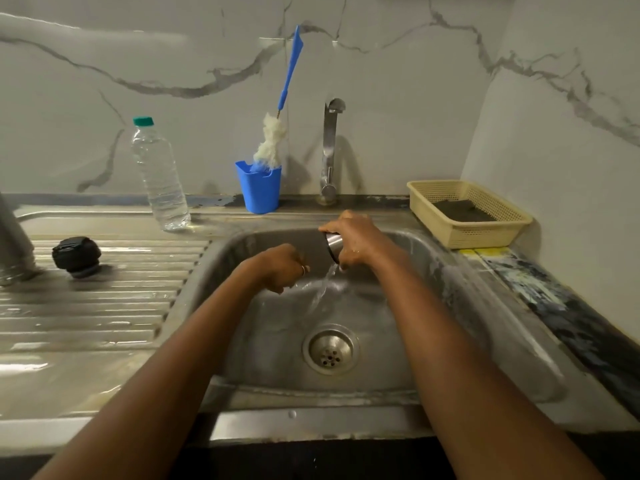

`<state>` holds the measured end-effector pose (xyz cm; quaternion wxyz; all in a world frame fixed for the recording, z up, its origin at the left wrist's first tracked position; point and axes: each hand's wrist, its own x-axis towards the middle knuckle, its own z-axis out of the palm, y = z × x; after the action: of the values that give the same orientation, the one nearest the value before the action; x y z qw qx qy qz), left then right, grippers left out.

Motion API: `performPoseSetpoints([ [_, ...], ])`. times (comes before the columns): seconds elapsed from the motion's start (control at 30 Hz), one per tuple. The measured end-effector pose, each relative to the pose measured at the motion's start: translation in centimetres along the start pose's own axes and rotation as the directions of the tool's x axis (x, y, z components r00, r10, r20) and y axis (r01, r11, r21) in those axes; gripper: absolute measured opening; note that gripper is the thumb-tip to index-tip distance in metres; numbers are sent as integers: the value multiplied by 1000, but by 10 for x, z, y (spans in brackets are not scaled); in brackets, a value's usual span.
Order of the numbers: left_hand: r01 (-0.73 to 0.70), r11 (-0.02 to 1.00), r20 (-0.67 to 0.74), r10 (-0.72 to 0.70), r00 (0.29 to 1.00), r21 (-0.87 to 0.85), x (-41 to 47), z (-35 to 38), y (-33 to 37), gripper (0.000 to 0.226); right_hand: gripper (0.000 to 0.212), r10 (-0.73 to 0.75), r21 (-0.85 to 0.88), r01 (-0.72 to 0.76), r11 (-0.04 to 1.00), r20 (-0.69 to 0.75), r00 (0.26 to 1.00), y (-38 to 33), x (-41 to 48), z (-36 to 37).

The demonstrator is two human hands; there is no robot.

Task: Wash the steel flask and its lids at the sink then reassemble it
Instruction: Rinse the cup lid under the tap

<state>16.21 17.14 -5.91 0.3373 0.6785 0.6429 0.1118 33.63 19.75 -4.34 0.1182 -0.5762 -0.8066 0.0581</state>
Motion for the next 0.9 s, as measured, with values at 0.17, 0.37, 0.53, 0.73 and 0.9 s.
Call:
performPoseSetpoints([
  [0.17,-26,995,-44,31,999,100,-5,3,-2,27,85,64,100,-72,992,85,994,1,-2,3],
  [0.37,-45,990,-107,60,992,137,-6,3,-1,31,64,67,94,-83,992,155,986,1,-2,2],
  [0.53,-39,994,-112,51,992,106,-6,4,-6,35,57,97,120,-126,985,224,970,4,-4,5],
  [0.73,-34,996,-123,44,991,81,-3,4,-12,35,53,88,138,-126,982,248,965,3,-6,5],
  [0.9,-35,996,-101,43,994,82,-1,6,-13,33,51,77,169,-116,979,220,972,3,-6,4],
])
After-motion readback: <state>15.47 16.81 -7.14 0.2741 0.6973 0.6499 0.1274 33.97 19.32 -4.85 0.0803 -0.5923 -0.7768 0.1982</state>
